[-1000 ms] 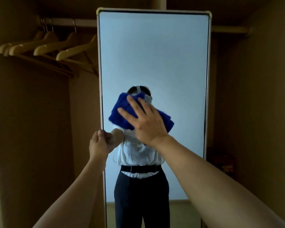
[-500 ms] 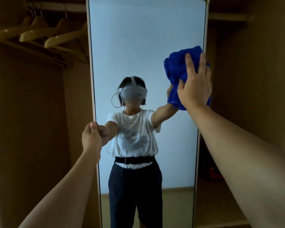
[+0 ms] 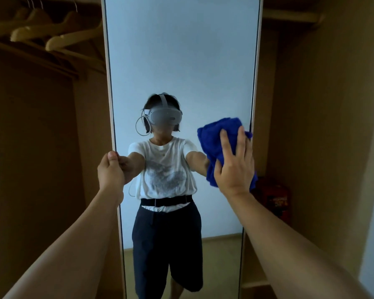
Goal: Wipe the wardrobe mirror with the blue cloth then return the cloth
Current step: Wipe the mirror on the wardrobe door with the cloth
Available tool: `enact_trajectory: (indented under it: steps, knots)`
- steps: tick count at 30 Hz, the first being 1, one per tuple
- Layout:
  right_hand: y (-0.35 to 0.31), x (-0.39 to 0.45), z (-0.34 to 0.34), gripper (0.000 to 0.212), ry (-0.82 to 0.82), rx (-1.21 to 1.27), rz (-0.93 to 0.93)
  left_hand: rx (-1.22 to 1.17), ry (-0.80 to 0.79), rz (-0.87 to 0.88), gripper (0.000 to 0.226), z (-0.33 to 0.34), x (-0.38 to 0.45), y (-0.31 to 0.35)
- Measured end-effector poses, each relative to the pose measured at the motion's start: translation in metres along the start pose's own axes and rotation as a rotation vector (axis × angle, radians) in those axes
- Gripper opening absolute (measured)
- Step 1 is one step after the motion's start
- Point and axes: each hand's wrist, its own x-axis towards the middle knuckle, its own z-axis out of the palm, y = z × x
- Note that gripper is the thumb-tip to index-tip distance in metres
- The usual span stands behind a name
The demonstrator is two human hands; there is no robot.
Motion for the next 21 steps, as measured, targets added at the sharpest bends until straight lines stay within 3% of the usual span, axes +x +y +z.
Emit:
enact_trajectory:
  steps: [6, 13, 21]
  knots:
    - [-0.019, -0.037, 0.01, 0.074, -0.066, 0.023, -0.179, -0.075, -0.024, -0.094, 0.029, -0.001, -0.014, 0.005]
    - [-0.042, 0.007, 0.003, 0.071, -0.072, 0.098, -0.299, 0.009, -0.014, -0.167, 0.033, -0.016, -0.026, -0.027]
    - [-0.077, 0.025, 0.009, 0.068, -0.026, 0.095, -0.25, 0.119, 0.027, -0.292, 0.041, -0.041, -0.032, -0.093]
